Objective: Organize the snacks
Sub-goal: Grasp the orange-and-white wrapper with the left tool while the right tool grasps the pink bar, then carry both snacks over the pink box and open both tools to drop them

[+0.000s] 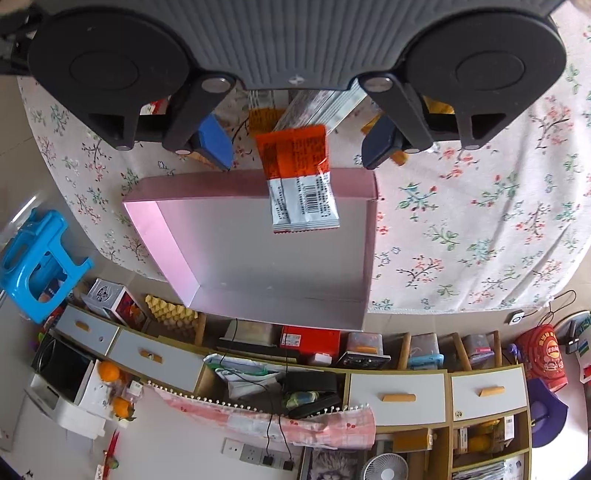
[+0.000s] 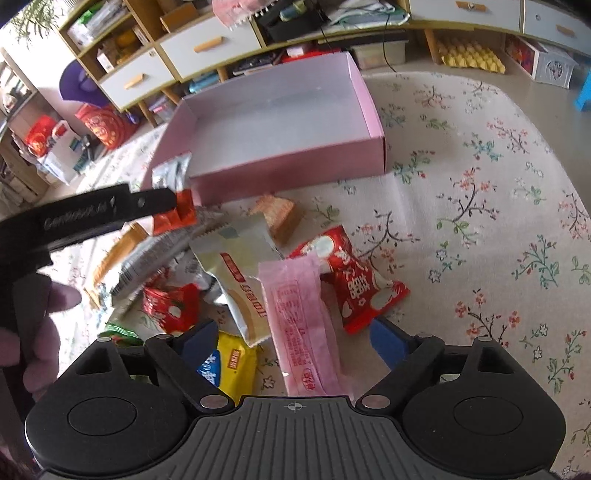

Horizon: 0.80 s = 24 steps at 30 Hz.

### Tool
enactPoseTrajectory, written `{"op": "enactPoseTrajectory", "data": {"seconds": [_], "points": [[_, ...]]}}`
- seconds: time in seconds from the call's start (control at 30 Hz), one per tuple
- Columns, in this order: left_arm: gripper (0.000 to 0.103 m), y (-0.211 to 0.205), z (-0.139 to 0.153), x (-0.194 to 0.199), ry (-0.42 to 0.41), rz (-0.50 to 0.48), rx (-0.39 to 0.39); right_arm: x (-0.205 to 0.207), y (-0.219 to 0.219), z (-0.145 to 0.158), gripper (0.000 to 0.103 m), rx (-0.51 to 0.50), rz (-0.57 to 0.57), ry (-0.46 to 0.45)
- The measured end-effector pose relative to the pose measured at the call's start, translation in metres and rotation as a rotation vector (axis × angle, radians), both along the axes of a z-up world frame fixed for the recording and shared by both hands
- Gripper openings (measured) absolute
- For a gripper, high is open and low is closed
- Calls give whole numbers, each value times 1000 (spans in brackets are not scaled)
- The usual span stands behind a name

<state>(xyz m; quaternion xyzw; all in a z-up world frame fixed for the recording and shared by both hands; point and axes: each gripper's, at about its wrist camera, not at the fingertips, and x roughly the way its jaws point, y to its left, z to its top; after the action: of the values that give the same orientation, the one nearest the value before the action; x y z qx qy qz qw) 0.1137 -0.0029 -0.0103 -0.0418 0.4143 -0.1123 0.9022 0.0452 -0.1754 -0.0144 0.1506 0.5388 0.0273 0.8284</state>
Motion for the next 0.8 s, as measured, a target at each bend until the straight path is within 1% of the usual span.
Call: {"op": "enactPoseTrajectory", "data": {"seconds": [0.2,0.27,0.3,0.37,0.47,0.57,0.63,0.73,0.8], "points": [[65,-7,-10,4,8,11,17,2,-4,-9,81,-18,-13,28],[57,-8,-11,6,9,13,21,2,-6,-12,77,-21,-19,37],[56,-8,-12,6,9,14,23,2,-7,-13,74,-24,-20,42],[50,-9,-13,5,10,16,32,2,-9,-14,70,-27,-23,49],[46,-10,-12,4,5,19,47,1,-10,-16,63,-23,-22,57],[44,-9,-11,2,-1,21,50,1,-9,-16,50,-17,-17,59],[43,-9,-10,3,-2,20,55,1,-9,-16,36,-10,-16,61],[39,-9,-8,3,-4,14,52,0,-9,-15,34,2,-7,54],[38,-7,-7,2,-2,14,49,-1,-11,-13,33,8,-10,44]]}}
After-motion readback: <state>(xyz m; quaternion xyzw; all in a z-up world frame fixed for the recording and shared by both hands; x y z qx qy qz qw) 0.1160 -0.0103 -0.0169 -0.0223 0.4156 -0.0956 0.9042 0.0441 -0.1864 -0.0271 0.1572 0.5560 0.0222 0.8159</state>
